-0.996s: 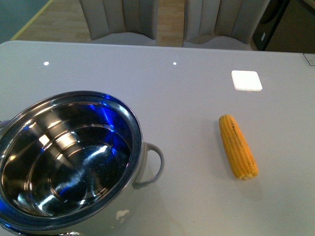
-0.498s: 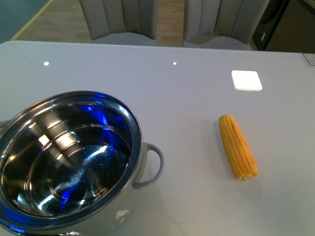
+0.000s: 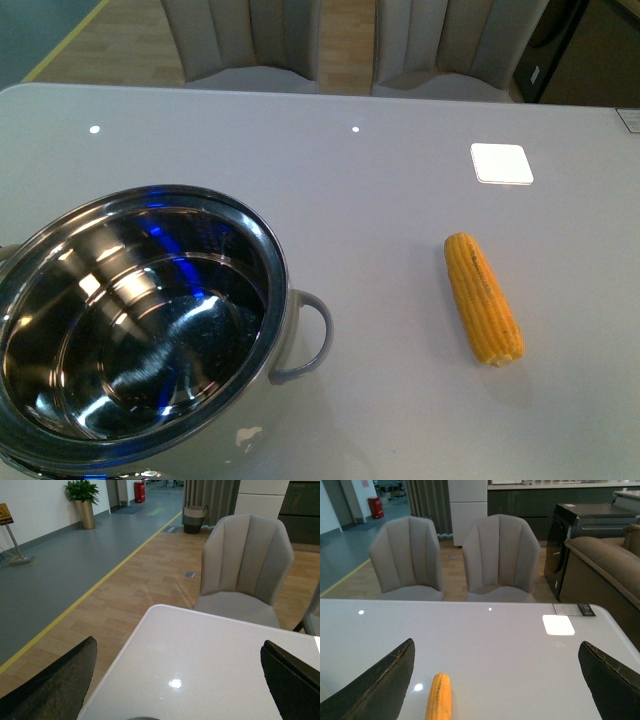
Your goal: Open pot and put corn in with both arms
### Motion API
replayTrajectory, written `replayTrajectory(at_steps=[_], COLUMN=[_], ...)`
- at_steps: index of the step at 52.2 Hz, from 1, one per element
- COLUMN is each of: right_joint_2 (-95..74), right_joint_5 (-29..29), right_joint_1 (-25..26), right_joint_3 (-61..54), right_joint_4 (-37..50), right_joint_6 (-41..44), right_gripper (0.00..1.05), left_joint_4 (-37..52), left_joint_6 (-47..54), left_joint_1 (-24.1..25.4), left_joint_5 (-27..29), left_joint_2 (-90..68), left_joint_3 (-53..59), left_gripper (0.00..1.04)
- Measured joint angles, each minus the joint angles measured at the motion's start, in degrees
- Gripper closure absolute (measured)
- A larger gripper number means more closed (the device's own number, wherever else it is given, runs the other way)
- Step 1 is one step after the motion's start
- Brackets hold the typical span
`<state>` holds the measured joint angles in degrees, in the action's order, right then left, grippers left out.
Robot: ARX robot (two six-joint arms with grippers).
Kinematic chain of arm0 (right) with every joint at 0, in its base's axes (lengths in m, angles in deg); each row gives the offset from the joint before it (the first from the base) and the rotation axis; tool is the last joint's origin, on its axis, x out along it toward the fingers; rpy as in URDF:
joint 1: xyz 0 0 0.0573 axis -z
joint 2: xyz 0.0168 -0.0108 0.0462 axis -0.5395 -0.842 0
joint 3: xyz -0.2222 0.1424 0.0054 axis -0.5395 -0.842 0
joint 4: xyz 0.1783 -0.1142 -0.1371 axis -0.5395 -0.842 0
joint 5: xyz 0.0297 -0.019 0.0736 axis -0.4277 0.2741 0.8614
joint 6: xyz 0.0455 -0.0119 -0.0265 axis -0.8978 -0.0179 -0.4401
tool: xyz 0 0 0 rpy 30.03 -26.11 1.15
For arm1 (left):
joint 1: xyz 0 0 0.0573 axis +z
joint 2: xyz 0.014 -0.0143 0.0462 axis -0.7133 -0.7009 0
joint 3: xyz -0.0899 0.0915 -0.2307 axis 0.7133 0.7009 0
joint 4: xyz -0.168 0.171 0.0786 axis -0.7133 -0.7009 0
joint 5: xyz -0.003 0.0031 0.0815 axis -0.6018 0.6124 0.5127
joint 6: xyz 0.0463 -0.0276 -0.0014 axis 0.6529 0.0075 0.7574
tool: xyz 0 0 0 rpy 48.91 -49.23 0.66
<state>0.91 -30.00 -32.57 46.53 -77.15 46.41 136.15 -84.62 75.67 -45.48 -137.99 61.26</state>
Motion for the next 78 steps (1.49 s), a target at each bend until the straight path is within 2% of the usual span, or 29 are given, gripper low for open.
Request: replayTrajectory(at_steps=[11, 21, 25, 27, 31, 40, 47, 50, 65, 69, 73, 78], right_joint_2=[0.0, 0.0, 0.0, 0.0, 0.0, 0.0, 0.0, 0.0, 0.0, 0.0, 0.0, 0.0], right_joint_5=[0.0, 0.0, 0.0, -0.02, 0.02, 0.0, 0.0, 0.0, -0.02, 0.0, 0.04, 0.02], right_joint_1=[0.0, 0.0, 0.0, 0.0, 0.0, 0.0, 0.0, 0.0, 0.0, 0.0, 0.0, 0.0], right_joint_3=[0.0, 0.0, 0.0, 0.0, 0.0, 0.0, 0.0, 0.0, 0.0, 0.0, 0.0, 0.0], right_joint_4=[0.0, 0.0, 0.0, 0.0, 0.0, 0.0, 0.0, 0.0, 0.0, 0.0, 0.0, 0.0], right_joint_6=[0.0, 0.0, 0.0, 0.0, 0.0, 0.0, 0.0, 0.0, 0.0, 0.0, 0.0, 0.0], right_gripper=[0.09, 0.09, 0.09, 0.09, 0.09, 0.09, 0.09, 0.09, 0.09, 0.09, 0.09, 0.09], left_joint_4=[-12.26, -22.49, -23.17, -19.12, -17.31, -21.44, -25.7, -26.73, -29.29, -30.93, -32.11, -33.68], left_joint_6=[-3.61, -7.63, -7.91, -6.8, -4.68, -3.54, -3.21, -3.23, -3.06, -3.04, -2.95, -2.99], left_joint_1=[-2.56, -2.86, -2.19, -1.84, -3.89, -10.51, -16.37, -17.66, -22.73, -27.06, -29.57, -29.9], left_joint_5=[1.44, 1.75, -0.59, -5.35, -7.5, -1.31, 4.22, 5.55, 10.29, 16.35, 16.59, 17.33], left_joint_2=[17.18, 30.62, 33.83, 34.97, 38.18, 45.66, 51.76, 53.2, 58.8, 60.35, 62.1, 63.58], left_joint_3=[6.51, 10.21, 12.26, 14.53, 17.94, 20.81, 22.56, 22.86, 25.14, 25.18, 25.16, 25.16], left_gripper=[0.07, 0.07, 0.09, 0.17, 0.31, 0.61, 0.93, 1.02, 1.01, 1.01, 1.01, 1.01])
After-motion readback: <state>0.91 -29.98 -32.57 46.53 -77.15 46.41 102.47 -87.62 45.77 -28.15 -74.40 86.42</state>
